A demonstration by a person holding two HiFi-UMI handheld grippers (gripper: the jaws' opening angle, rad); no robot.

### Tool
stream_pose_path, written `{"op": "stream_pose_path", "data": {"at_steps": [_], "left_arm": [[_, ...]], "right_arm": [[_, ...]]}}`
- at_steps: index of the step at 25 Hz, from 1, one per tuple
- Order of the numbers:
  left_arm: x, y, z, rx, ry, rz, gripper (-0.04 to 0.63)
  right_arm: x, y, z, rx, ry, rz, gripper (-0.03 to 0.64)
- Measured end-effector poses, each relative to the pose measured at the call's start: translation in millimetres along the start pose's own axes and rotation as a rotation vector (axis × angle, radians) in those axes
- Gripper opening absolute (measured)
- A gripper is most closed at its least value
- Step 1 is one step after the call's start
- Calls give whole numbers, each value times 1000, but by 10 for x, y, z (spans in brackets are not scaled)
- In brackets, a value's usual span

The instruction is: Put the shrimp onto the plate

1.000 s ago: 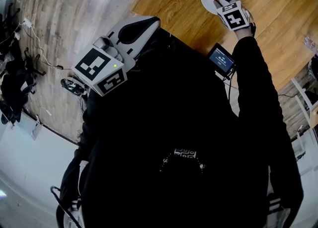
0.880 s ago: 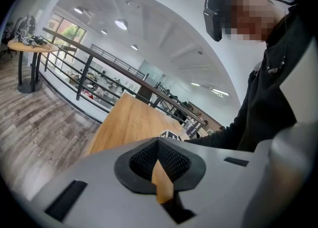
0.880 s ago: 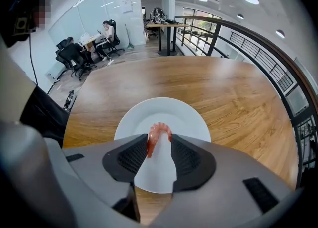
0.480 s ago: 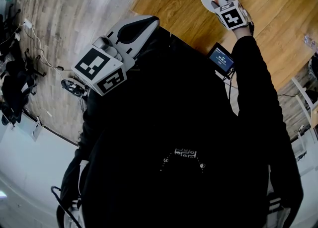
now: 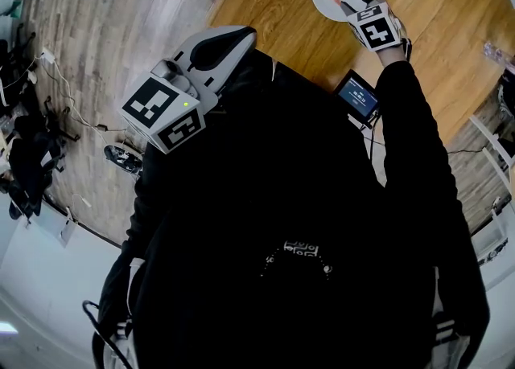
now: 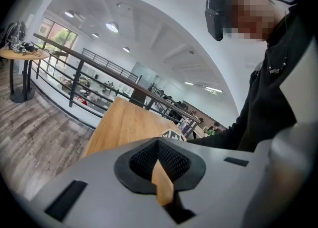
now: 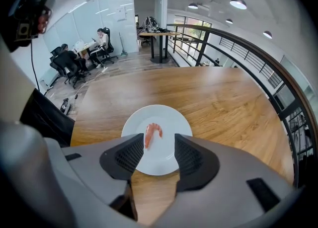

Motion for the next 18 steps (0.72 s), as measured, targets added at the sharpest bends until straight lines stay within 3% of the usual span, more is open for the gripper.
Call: {"op": "stream_pose_path", "data": {"at_steps": [6,7,8,9,11,18], "left_arm": [[178,-150,-11,90,-15,52,6],[238,-151,-41,105,-16,69,6],[304,-150,-69,127,-22,86,6],[371,-150,-94,155,-30,101,6],[472,-154,-148,206,-46,132,6],[634,10,-375,285,-37,253,6]], "right_arm": [[-227,49,-88,89,96,9,180],[-318,81,-99,108,124,8,157],[-415,113,-99,125,153,5,79],[-504,152,-85,139,180,6,44],[-668,222,-34,178,227,14,28],[-1430,204,37,476,467,-104,20]]}}
Point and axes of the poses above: the fingertips, and each gripper's own axes: x forward along the fingers, y to its right, z out of its underside, the point moved 3 cm from there along -x, backward along the fingers, and after that the axes turned 12 degrees about x, right-handed, at the moved point
